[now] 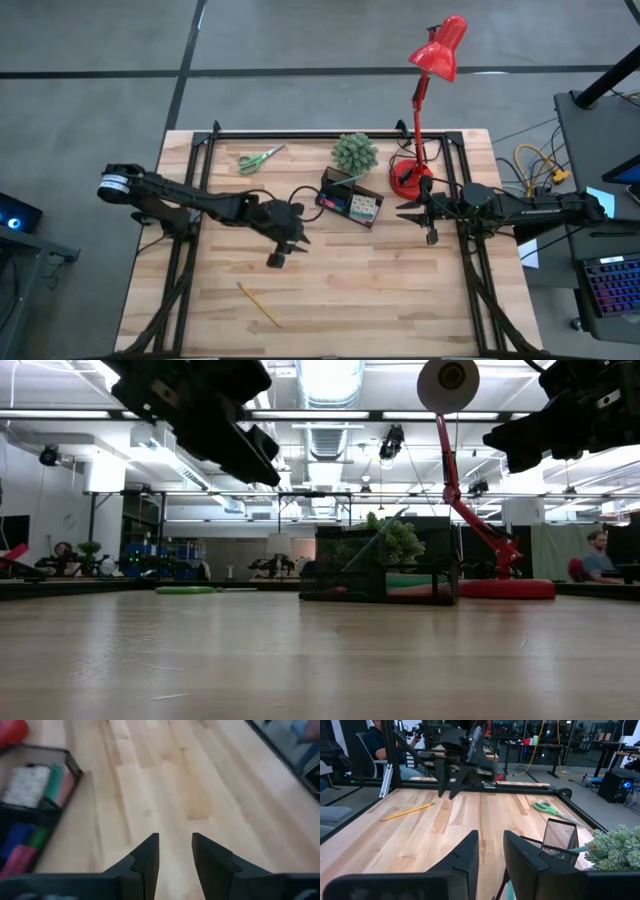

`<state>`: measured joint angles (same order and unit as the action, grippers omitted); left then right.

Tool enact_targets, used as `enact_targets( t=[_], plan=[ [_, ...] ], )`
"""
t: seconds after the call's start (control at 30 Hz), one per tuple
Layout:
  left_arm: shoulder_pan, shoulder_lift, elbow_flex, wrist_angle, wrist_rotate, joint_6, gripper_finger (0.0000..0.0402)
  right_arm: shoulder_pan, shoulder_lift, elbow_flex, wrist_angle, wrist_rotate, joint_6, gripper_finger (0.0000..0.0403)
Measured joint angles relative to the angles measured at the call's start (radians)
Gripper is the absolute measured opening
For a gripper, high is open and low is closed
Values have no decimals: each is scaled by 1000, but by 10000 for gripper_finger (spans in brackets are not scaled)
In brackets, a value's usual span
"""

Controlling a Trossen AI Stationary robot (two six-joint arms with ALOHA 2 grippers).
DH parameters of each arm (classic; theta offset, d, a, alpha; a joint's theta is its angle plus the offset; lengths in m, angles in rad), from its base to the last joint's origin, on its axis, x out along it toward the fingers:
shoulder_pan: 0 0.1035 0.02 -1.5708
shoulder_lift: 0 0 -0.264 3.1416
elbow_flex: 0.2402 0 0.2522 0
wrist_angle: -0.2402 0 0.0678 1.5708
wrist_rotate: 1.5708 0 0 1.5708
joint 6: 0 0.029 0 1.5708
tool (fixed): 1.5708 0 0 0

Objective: Pick and place office supplies into organizer
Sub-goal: Put the yellow pencil into the black desk organizer

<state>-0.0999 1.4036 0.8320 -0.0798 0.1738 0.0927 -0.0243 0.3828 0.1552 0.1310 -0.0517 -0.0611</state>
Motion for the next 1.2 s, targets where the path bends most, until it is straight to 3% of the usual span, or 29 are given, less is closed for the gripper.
enact_targets(
  t=[0.17, 0.3, 0.57, 0.93, 1.2],
  plan=[
    [-85, 0, 33, -137, -12, -70, 103, 0, 0, 0, 0, 0, 0, 71],
    [-143, 0, 71, -228, -87, -116, 103, 0, 0, 0, 0, 0, 0, 68],
    [-231, 0, 138, -269, -188, -144, 103, 0, 0, 0, 0, 0, 1, 78],
    [-304, 0, 136, -395, -210, -441, 102, 0, 0, 0, 0, 0, 0, 80],
    [-320, 0, 116, -422, -273, -443, 102, 0, 0, 0, 0, 0, 0, 68]
  ],
)
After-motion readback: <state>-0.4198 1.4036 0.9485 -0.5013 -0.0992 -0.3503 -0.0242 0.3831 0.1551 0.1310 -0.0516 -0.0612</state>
